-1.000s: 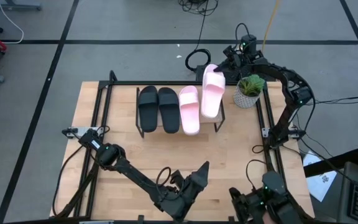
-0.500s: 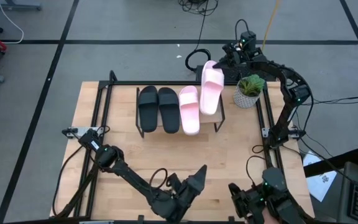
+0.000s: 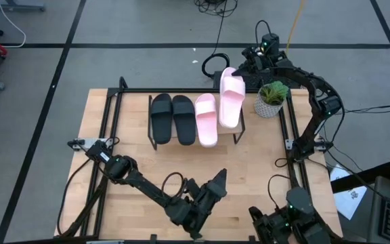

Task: Pick and place slides into the shelf
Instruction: Put the pink slipper onto the shelf

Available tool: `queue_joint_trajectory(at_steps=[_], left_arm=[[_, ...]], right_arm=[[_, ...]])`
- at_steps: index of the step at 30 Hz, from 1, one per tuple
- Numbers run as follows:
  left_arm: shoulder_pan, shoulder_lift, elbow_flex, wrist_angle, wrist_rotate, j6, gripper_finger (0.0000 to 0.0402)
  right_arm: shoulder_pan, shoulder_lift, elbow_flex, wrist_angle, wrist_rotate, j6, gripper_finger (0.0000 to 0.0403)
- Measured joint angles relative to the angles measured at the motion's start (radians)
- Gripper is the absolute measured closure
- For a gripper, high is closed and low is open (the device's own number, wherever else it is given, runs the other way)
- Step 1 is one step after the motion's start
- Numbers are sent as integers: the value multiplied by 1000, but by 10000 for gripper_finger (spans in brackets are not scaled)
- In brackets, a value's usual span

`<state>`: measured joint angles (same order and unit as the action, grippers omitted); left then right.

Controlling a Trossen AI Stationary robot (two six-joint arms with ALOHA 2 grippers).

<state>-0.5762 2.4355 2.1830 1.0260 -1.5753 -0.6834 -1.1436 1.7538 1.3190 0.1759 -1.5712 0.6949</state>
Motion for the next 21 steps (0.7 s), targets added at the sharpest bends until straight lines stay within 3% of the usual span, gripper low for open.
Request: queue_joint_trajectory(at_steps=[6, 15, 21], left_arm=[[-8, 0, 0, 2, 1, 54, 234], [-28, 0, 0, 29, 3, 105, 233], [-35, 0, 0, 31, 4, 98, 233]], right_arm=[[0, -85, -25, -128, 2, -15, 375], [13, -212, -271, -60, 1, 9, 375], [53, -226, -299, -14, 0, 20, 375]])
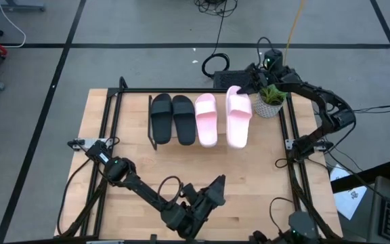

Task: Pick and place slides into the shelf
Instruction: Put the pink slipper onto the shelf

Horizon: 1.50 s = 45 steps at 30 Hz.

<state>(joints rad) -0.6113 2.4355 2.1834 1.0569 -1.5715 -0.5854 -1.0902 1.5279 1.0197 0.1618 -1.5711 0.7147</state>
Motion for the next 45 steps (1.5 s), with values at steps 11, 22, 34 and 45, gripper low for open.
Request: queue_joint_trajectory(at_steps=[11, 22, 34, 45], left_arm=[[-6, 0, 0, 0, 1, -1, 234], [23, 0, 0, -1, 0, 37, 233], [64, 0, 0, 0, 54, 120, 233], [99, 1, 0, 130, 103, 295, 233]], right_arm=[[31, 43, 2, 55, 0, 11, 375], [30, 126, 3, 112, 7, 48, 375], [-25, 156, 4, 173, 24, 78, 375], [-19, 156, 4, 171, 22, 75, 375]])
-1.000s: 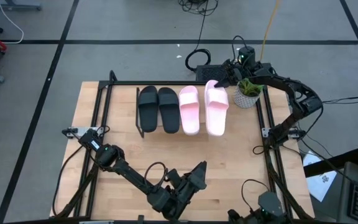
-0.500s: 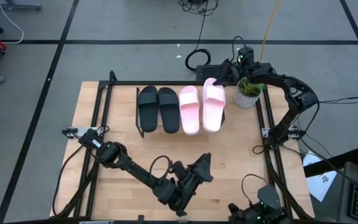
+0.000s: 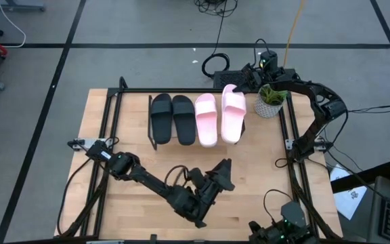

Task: Pick and place slides into the shelf
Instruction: Put the pink slipper onto the shelf

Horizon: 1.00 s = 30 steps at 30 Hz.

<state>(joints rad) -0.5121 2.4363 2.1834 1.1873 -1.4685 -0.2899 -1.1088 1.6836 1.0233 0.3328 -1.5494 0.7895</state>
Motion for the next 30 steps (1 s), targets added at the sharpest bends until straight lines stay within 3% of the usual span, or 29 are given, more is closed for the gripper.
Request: queue_joint_trajectory(at_steps=[8, 17, 22, 26, 30], left_arm=[[46, 0, 0, 172, 37, 254, 233], [137, 0, 0, 167, 43, 372, 233], [178, 0, 0, 160, 106, 427, 233], [202, 0, 0, 106, 103, 495, 234], [216, 0, 0, -72, 73, 597, 234]], right_arm=[[0, 0, 0, -4, 0, 1, 375], [0, 0, 0, -14, 0, 2, 375], [0, 0, 0, -16, -1, 3, 375], [0, 0, 0, -16, -1, 6, 375], [0, 0, 0, -16, -2, 10, 375]])
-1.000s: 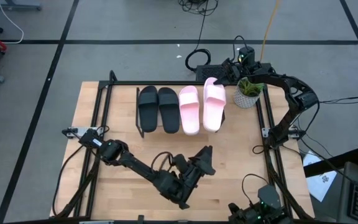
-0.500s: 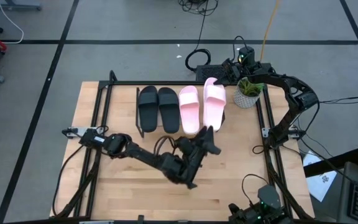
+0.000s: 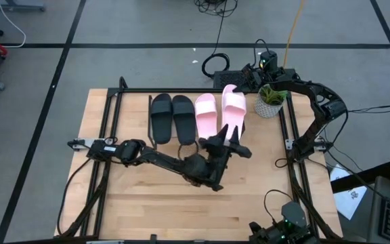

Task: Pick and place slides into the shelf
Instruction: Put the pink slipper onto the shelf

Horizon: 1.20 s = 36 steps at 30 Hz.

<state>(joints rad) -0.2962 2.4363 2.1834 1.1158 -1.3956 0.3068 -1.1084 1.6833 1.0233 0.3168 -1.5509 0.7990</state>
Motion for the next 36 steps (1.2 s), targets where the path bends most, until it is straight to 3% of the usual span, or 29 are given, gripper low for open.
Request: queue_joint_trajectory(at_steps=[7, 17, 26, 28, 32, 36], left_arm=[[38, 1, 0, -428, 16, -98, 233], [71, -9, 0, -475, 95, -134, 234], [-73, -72, 2, -541, -102, 65, 233], [-96, -68, 1, -626, -97, 78, 234], [-113, -68, 1, -896, -89, -53, 234], [-114, -68, 0, -1011, -27, -55, 233]], right_arm=[[0, 0, 0, 0, 0, 4, 375], [0, 0, 0, -9, -1, 5, 375], [-3, 0, 0, -8, 0, 9, 375], [1, 0, 0, -8, 0, 12, 375], [5, 0, 0, -8, 0, 16, 375], [4, 0, 0, -8, 1, 17, 375]])
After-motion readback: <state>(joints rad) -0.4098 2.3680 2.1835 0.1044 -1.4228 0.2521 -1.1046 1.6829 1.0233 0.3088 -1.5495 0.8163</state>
